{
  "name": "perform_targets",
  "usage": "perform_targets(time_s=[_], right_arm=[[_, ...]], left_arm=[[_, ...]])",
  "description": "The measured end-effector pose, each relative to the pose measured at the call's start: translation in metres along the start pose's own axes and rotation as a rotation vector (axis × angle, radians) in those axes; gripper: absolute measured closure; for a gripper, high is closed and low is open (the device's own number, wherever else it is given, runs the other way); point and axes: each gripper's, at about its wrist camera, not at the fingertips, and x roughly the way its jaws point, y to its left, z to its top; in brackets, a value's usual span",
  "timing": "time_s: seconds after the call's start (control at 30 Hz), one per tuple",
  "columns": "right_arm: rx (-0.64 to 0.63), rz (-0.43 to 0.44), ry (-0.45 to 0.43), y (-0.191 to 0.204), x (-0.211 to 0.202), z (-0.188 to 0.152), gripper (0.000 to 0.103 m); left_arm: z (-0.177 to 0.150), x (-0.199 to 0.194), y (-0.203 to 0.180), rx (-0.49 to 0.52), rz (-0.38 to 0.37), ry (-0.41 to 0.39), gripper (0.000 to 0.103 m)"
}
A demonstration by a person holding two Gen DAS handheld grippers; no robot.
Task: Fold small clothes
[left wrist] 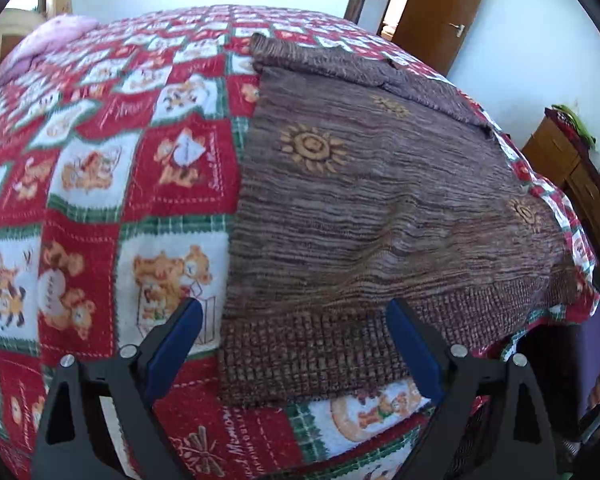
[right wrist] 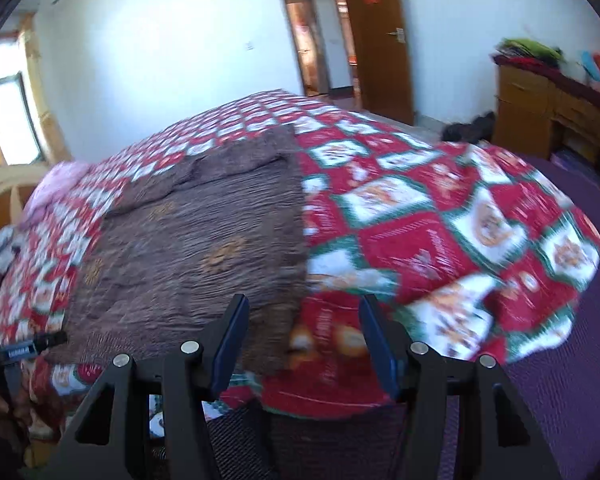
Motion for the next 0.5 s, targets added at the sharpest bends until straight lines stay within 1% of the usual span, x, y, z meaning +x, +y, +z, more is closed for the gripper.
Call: perform_targets(time_s=[0.1, 0.13, 0.23, 0.33, 0.37, 0.43, 0.47, 0.5], right_arm=[[0.064, 0.006, -0.004, -0.016, -0.001, 0.000, 0.045], [0.072, 0.010, -0.004, -0.019, 0.000, -0.001, 0.045], [0.067, -0.022, 0.008, -0.020, 0.004, -0.004, 0.045], [0.035, 0.032, 0.029, -0.011, 0.009, -0.008, 0.045], [0.015, 0.047, 0.023, -0.005, 0.009, -0.010, 0.045], [-0.006, 0.044, 0.009, 0.004, 0.009, -0.010, 0.045], [-0.020, 0.060, 0.015, 0.008, 0.011, -0.011, 0.045], [-0.035, 0.079, 0.028, 0.012, 0.013, -0.012, 0.045]], left_arm=[[-0.003, 0.002, 0.002, -0.016, 0.004, 0.014, 0.010], [-0.005, 0.003, 0.003, -0.026, 0.000, 0.016, 0.010], [-0.008, 0.003, 0.008, -0.048, -0.016, 0.016, 0.013], [-0.007, 0.003, 0.012, -0.058, -0.039, 0.015, 0.014], [-0.006, 0.003, 0.014, -0.066, -0.047, 0.016, 0.017], [-0.005, 0.003, 0.018, -0.076, -0.064, 0.018, 0.022], [-0.005, 0.003, 0.020, -0.080, -0.068, 0.019, 0.026], [-0.005, 0.003, 0.021, -0.084, -0.071, 0.021, 0.027]])
